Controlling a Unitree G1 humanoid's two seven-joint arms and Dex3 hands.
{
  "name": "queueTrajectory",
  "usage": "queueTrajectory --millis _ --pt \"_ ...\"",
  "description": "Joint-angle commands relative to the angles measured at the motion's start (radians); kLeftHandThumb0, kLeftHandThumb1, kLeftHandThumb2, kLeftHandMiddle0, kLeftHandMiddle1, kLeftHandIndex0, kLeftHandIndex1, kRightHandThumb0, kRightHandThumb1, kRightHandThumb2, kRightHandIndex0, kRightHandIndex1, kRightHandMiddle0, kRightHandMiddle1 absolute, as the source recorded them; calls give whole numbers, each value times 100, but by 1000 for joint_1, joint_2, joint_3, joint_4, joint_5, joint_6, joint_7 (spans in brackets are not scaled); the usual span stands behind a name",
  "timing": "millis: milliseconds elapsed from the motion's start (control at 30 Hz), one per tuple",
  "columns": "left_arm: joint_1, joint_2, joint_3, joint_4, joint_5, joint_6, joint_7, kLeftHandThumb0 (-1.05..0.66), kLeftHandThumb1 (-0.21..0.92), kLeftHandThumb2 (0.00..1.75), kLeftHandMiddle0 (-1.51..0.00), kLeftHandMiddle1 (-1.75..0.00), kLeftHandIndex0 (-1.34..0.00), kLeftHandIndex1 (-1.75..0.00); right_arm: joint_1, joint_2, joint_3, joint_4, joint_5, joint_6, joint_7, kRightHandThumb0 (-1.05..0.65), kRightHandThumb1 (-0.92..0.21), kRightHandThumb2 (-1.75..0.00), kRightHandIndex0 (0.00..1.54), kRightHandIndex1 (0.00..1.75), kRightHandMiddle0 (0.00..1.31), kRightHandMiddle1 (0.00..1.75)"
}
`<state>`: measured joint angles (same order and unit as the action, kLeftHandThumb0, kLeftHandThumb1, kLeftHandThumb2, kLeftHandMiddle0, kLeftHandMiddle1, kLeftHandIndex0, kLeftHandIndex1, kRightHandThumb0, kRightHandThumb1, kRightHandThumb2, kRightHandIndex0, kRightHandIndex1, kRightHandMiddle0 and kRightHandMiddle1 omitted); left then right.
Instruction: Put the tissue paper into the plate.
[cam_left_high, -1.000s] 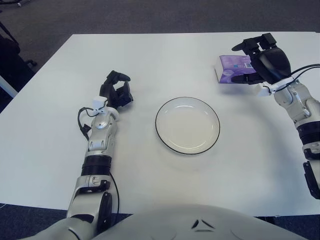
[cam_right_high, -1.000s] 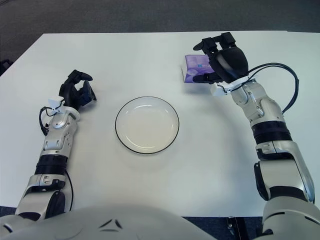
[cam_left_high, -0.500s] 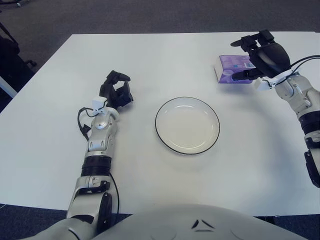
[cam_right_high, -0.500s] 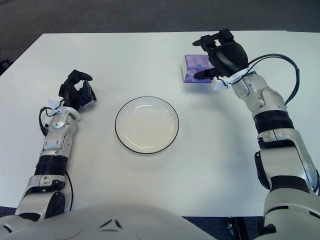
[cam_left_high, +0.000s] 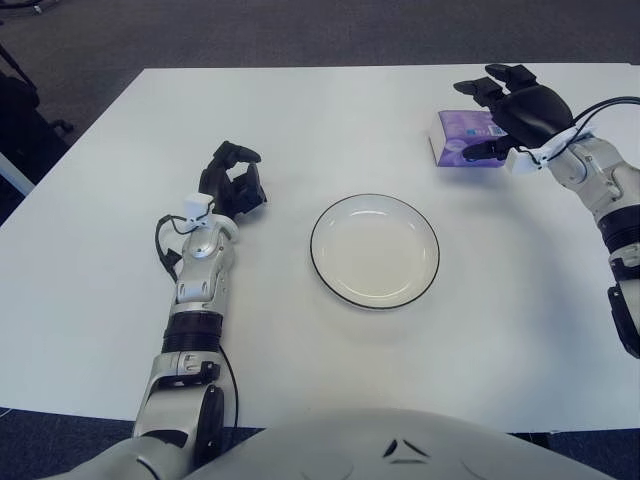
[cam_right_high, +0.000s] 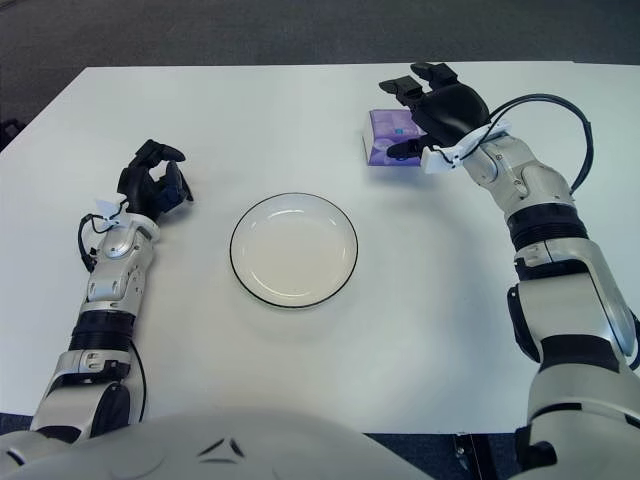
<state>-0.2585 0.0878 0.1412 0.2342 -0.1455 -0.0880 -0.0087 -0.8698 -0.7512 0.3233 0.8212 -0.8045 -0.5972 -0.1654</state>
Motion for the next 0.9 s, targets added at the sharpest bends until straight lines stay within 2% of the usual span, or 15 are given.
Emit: queueTrajectory --millis 0,400,867 --pt "118 -43 -7 55 0 4 -2 -41 57 100 -106 -175 -42 -175 -28 12 19 33 -2 5 0 -103 -92 -51 0 0 0 24" --pt "118 -45 -6 56 0 -1 1 -41 57 101 -106 -175 -43 -175 -76 39 63 123 -2 29 6 -105 -92 -56 0 0 0 18" --pt "120 -49 -4 49 4 1 13 -41 56 102 -106 -175 -43 -175 -121 76 86 218 16 45 40 -105 -92 -58 0 0 0 3"
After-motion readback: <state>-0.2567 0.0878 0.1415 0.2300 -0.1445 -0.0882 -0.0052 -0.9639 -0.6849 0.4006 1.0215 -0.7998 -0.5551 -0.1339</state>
